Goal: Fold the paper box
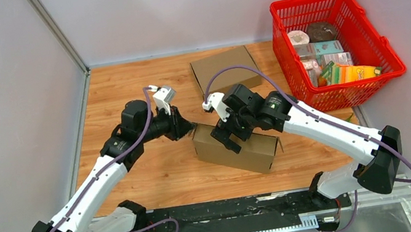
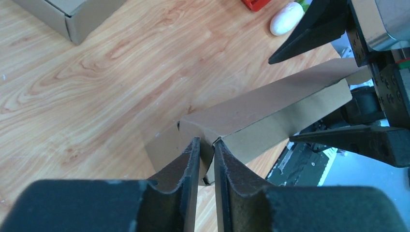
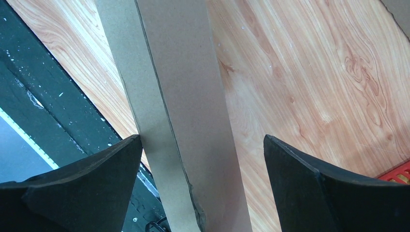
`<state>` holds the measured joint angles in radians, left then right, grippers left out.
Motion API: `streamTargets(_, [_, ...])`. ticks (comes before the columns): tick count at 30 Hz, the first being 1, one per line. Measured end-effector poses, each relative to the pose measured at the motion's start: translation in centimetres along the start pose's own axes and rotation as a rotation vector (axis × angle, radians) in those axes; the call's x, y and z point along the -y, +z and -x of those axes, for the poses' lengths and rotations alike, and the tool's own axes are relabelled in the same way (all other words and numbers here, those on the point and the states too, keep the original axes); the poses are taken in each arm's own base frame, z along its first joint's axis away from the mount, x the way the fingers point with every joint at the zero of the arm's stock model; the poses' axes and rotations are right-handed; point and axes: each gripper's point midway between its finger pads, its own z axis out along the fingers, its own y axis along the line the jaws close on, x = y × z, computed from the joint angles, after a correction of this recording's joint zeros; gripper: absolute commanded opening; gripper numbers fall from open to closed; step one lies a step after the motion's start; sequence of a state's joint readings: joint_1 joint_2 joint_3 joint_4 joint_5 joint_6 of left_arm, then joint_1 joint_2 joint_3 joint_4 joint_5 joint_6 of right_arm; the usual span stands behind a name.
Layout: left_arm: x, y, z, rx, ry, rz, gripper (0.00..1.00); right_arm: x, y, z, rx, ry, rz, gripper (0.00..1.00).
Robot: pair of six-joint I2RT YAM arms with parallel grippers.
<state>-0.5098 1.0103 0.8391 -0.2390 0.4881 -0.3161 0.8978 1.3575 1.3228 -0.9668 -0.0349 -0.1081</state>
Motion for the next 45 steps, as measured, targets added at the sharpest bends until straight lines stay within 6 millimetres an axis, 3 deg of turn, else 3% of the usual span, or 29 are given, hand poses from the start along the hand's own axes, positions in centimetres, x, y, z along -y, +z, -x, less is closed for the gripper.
streamTargets(4, [0.5,-0.2,-0.4,-0.03,0.001,-0.004,0.11,0.0,0.0,0.0,0.0,0.003,-0.001,1.0])
streamTargets(6, [0.6,-0.3,-0.5,-0.035,0.001,0.0,0.1,0.0,0.0,0.0,0.0,0.005,-0.002,1.0])
streamTargets(11, [0.6,-0.5,-0.5,-0.042,-0.006,0.017,0.45,0.1,0.1,0.0,-0.003,0.008,-0.009,1.0])
streamTargets(14, [0.5,-1.0,-0.3,-0.031,0.002,0.038,0.47,0.2,0.1,0.0,-0.003,0.008,-0.011,1.0])
streamTargets(19, [0.5,-1.6,0.1,0.0,0.024,0.057,0.43,0.2,0.1,0.0,-0.002,0.008,-0.011,1.0])
streamTargets(26, [-0.2,0.0,-1.6,-0.07,0.03,0.08,0.36,0.2,0.1,0.0,-0.001,0.011,-0.011,1.0])
streamTargets(29, [-0.6,0.4,-2.4,-0.102,0.024,0.094,0.24,0.2,0.2,0.1,0.001,0.013,-0.011,1.0])
streamTargets(30, [-0.7,0.4,-2.5,-0.107,0.027,0.098,0.15,0.1,0.3,0.1,0.0,0.013,-0.011,1.0])
streamTargets(34, [-0.7,0.3,-2.4,-0.122,0.033,0.112,0.02,0.2,0.5,0.2,0.001,0.014,-0.011,1.0])
streamTargets(45, [0.7,0.2,-1.7,-0.191,-0.049,0.084,0.0,0.5,1.3,-0.3,-0.022,0.015,-0.032,1.0])
